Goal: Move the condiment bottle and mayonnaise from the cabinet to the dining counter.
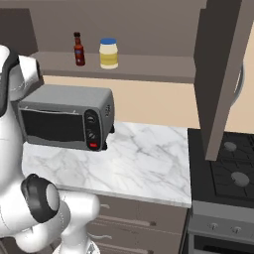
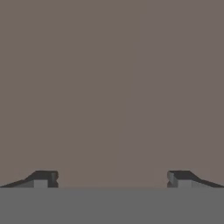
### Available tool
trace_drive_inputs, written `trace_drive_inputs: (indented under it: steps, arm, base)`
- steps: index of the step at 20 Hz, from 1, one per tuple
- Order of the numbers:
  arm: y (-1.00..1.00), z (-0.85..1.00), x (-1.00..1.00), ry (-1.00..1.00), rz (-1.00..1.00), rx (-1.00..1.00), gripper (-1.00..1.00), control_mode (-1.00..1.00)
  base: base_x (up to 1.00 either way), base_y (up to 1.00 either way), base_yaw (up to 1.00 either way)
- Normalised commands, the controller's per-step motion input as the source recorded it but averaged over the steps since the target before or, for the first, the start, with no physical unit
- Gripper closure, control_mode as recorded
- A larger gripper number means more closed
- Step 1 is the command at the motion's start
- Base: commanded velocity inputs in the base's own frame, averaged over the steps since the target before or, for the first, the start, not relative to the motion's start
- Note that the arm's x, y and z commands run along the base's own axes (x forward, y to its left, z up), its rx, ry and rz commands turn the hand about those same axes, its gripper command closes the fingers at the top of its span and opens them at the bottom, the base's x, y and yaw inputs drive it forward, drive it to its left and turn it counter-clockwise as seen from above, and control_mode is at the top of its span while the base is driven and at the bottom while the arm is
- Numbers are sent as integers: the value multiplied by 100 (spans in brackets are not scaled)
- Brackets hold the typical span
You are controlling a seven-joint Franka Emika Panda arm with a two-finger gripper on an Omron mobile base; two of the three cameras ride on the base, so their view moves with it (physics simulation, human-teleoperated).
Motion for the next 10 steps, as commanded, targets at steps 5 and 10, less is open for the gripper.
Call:
trace_drive_inputs:
  steps: [5, 10]
  arm:
    - [-13, 14, -3, 3, -11, -11, -100, -100]
    - [-71, 13, 22, -9, -41, -35, -100, -100]
  base:
    - [0, 0, 0]
    - [0, 0, 0]
